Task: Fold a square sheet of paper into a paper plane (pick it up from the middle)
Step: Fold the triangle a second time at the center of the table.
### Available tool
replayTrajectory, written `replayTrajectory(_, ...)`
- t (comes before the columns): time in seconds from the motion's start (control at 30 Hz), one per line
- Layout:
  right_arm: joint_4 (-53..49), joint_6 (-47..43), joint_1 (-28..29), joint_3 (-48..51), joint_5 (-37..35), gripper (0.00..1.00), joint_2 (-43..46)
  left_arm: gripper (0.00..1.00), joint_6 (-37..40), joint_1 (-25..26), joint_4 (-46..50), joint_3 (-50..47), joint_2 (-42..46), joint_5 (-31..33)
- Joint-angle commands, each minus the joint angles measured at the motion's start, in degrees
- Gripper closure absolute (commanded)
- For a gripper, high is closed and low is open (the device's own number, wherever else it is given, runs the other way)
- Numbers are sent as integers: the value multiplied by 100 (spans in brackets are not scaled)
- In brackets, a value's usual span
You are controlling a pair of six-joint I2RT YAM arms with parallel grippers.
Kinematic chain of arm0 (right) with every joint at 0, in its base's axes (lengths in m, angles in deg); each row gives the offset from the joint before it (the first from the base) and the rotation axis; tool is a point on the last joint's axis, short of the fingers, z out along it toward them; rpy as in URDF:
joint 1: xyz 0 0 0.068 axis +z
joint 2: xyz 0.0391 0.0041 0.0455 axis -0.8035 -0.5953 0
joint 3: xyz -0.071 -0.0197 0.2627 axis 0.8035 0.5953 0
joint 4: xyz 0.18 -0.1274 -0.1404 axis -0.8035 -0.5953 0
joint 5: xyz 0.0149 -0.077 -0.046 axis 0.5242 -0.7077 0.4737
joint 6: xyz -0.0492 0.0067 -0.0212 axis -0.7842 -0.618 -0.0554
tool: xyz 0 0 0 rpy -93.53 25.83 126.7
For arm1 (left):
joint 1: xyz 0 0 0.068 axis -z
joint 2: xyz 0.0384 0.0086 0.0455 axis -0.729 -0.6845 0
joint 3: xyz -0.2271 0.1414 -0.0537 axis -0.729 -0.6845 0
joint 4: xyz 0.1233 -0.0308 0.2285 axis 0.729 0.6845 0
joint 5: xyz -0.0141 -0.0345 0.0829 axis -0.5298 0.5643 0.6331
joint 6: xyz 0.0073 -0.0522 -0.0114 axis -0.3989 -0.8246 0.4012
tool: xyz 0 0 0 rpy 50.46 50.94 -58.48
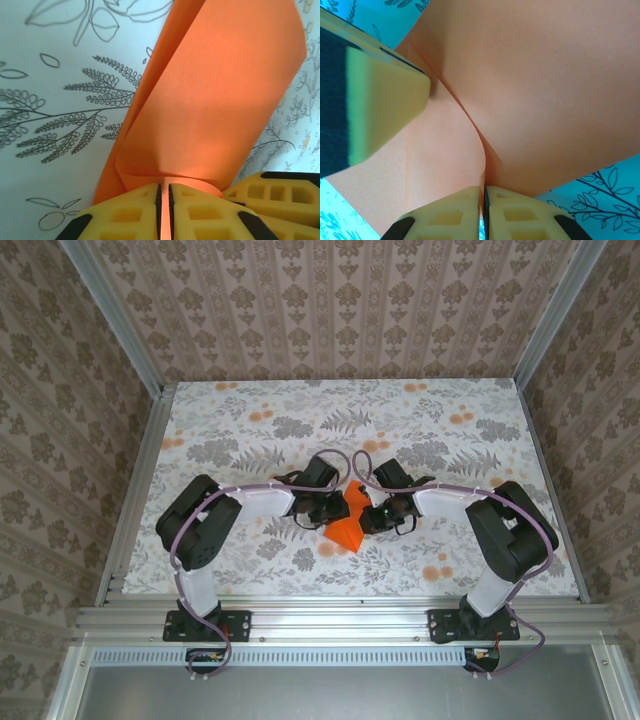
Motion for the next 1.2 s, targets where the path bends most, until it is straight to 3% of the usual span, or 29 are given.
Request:
replayTrajectory(0.0,-252,90,-27,3,-176,87,-180,83,160,-119,9,85,216,116)
replayTrajectory(0.33,-266,92,-32,-5,-178,87,-180,81,117,-194,-294,118,-93,-137)
replayTrajectory(0.67,-312,157,-29,-82,-99,86,-139,84,117,-162,317,41,-365,109)
replayTrajectory(0.97,-465,466,-82,-231,13,63,498,85,330,-129,533,75,-340,223)
replayTrajectory(1.17,-836,596,-120,-204,-255,56,1163,86,424,-108,588,148,-340,215)
